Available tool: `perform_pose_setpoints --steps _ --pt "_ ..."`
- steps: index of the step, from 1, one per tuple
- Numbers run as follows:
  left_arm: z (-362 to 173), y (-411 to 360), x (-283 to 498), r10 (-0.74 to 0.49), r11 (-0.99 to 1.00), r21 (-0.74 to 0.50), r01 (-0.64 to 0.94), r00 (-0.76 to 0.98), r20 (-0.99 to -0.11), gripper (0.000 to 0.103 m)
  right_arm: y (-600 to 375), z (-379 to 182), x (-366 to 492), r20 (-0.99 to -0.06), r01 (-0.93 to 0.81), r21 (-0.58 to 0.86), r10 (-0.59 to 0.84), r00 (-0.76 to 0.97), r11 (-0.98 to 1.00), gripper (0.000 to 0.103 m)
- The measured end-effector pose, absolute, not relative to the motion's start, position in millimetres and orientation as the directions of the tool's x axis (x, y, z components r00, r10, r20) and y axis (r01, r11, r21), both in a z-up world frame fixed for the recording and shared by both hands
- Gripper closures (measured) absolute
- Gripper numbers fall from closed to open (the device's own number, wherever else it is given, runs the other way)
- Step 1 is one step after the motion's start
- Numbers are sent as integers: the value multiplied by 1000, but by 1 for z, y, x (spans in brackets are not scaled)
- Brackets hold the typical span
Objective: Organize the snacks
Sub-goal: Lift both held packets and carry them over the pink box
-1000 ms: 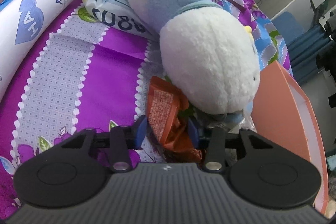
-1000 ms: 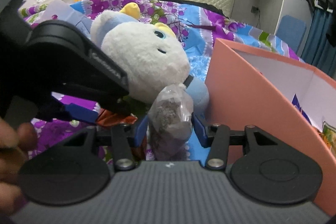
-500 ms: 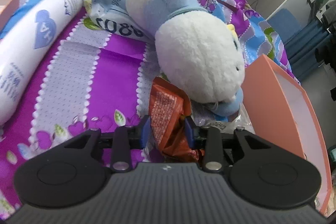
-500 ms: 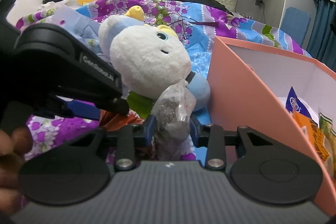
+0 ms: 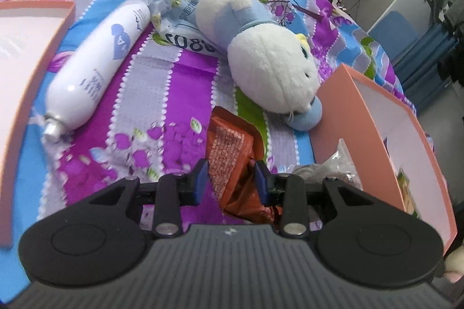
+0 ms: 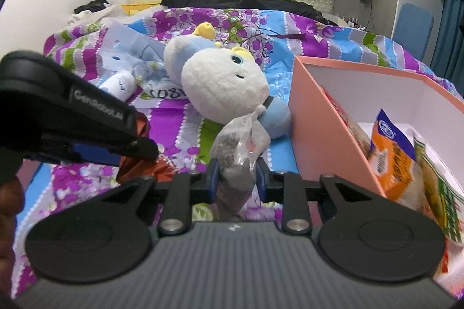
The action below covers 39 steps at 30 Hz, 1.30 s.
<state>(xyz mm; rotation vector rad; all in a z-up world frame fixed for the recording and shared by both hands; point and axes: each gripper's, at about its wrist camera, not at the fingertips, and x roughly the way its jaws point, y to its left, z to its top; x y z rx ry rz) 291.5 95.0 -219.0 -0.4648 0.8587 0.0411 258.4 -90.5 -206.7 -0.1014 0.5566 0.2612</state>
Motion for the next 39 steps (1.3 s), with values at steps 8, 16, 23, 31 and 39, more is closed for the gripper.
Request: perform_pose_setpoints --steps 8,16,23,31,39 --pt "-209 76 234 -123 938 -296 -180 626 -770 64 -108 -198 216 -573 -315 1 259 778 949 75" --pt "-204 68 173 -104 938 -280 -205 603 -791 64 -120 -190 163 -614 -381 39 323 720 924 75" --pt "-209 64 129 -87 940 -256 -226 567 -819 64 -129 -185 137 -643 -404 65 348 682 912 75" --pt "-181 62 110 -73 939 -256 -231 592 -803 64 -140 -157 121 -628 -412 94 375 682 906 75" --pt "-124 36 119 -77 958 -236 -159 654 -753 64 -165 -114 119 -559 -388 126 389 732 913 75"
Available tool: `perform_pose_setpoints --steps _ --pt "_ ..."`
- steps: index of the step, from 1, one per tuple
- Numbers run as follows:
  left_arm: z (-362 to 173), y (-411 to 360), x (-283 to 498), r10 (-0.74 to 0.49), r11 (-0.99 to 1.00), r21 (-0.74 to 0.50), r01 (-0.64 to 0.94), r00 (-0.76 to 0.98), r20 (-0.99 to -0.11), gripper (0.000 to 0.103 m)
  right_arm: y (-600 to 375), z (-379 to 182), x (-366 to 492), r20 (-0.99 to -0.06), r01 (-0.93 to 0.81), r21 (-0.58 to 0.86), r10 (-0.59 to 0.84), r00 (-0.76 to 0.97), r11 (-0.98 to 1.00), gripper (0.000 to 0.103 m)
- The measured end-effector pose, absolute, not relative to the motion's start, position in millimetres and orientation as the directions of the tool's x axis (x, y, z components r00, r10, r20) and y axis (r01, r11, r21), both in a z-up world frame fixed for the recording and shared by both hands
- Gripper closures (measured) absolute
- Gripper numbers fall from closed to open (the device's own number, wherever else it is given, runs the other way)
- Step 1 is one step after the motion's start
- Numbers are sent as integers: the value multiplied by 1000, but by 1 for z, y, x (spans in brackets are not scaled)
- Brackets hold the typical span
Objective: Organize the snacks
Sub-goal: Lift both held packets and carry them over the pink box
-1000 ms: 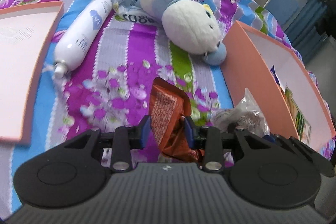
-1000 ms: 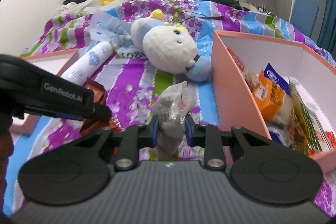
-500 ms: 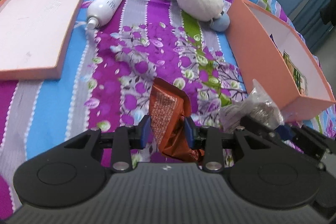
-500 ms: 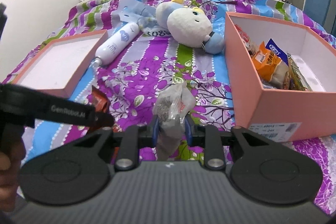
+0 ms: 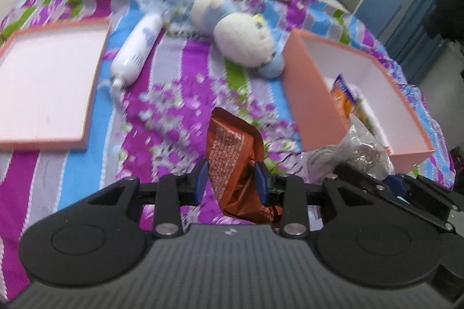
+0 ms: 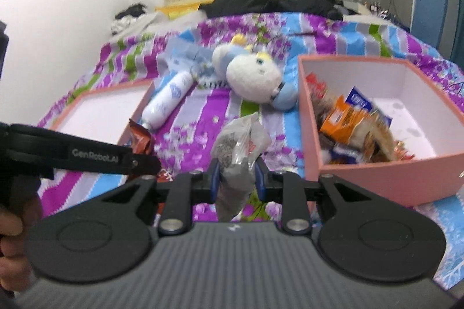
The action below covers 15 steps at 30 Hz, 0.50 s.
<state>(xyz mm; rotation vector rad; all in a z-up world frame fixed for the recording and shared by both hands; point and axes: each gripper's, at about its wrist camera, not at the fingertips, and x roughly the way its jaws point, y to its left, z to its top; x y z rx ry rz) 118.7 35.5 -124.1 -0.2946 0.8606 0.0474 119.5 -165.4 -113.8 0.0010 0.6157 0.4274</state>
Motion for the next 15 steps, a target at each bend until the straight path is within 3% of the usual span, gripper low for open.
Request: perform_pose_setpoints --steps 15 --pt "-30 -27 159 -125 973 -229 -39 746 -654 63 -224 -37 137 -409 -349 133 372 833 928 76"
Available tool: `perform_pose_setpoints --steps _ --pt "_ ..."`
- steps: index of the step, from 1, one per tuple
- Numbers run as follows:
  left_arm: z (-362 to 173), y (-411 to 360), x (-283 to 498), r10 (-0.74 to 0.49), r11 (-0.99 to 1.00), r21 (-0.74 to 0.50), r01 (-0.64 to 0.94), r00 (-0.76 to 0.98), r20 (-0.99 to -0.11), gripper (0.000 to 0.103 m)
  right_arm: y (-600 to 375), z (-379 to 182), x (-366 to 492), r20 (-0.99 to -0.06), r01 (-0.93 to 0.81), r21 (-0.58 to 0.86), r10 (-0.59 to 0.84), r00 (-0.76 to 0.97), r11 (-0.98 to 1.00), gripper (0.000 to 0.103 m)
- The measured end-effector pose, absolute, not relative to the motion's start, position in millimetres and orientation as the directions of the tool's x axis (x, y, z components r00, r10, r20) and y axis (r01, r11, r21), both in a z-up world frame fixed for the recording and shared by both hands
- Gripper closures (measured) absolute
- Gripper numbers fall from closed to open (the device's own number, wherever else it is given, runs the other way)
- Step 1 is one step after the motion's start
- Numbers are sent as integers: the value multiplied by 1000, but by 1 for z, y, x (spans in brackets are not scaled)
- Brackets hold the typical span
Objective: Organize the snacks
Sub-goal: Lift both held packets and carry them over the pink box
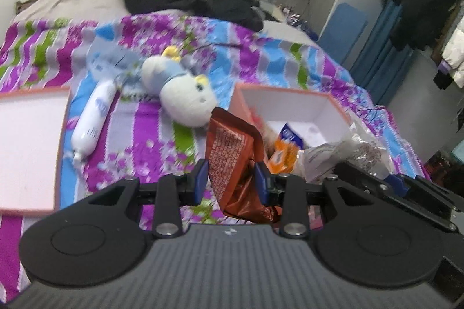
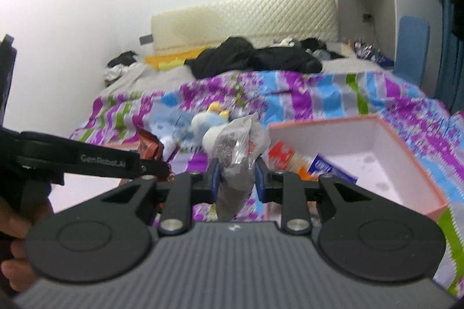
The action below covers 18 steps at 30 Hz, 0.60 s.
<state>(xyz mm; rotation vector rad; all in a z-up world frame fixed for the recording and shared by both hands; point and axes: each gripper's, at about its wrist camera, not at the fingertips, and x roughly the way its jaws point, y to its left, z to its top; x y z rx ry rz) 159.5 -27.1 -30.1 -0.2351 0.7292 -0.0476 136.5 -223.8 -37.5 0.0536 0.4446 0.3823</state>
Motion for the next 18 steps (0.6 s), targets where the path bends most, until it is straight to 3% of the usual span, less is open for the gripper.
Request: perform_pose_setpoints --steps 18 --pt "25 -106 243 -250 963 -236 131 763 -596 63 -293 5 190 -339 -247 125 275 900 961 76"
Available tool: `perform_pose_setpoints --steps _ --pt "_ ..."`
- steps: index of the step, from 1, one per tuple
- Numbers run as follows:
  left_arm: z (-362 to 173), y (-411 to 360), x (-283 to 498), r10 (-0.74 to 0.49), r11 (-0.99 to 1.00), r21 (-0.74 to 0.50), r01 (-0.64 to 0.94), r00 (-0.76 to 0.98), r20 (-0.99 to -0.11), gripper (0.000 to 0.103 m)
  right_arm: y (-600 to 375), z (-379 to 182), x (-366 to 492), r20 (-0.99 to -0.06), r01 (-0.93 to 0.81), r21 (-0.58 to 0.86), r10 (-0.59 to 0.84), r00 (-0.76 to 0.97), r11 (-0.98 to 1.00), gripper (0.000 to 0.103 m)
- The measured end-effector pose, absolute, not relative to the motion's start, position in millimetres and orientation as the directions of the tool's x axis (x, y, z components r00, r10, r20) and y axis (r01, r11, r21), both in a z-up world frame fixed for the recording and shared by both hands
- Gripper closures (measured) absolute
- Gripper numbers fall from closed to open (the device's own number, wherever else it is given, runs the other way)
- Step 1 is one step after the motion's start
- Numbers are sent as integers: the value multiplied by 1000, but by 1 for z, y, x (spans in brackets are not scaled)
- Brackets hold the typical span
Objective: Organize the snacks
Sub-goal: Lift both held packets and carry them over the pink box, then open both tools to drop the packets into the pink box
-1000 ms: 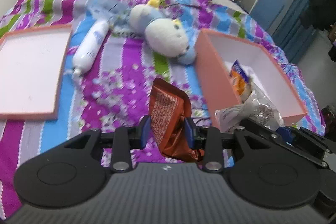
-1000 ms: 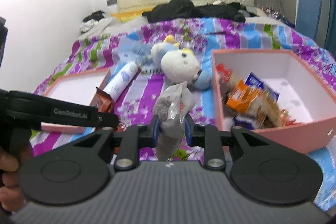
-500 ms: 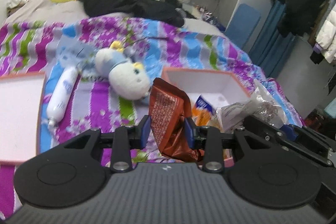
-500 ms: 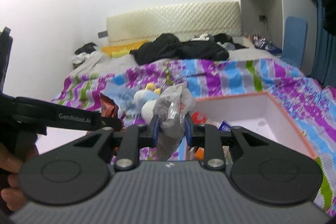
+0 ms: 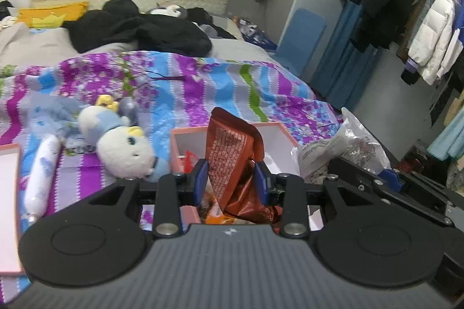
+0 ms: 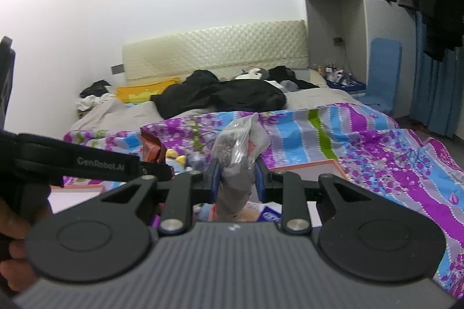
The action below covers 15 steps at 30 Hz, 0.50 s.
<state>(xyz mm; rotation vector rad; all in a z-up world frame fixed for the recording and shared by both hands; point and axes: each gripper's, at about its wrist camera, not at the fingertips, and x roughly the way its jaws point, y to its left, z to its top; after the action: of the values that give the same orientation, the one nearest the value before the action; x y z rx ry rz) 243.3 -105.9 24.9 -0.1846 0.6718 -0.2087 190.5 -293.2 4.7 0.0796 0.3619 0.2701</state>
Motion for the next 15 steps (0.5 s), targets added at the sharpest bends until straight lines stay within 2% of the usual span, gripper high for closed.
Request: perform_pose_setpoints --steps 6,15 --pt "0 -140 293 -279 959 -230 167 712 -644 63 -323 -17 223 -391 -179 159 228 892 971 75" --pt "-75 -173 357 -290 957 -228 179 577 -764 63 -344 -74 271 -525 -131 180 208 825 975 75"
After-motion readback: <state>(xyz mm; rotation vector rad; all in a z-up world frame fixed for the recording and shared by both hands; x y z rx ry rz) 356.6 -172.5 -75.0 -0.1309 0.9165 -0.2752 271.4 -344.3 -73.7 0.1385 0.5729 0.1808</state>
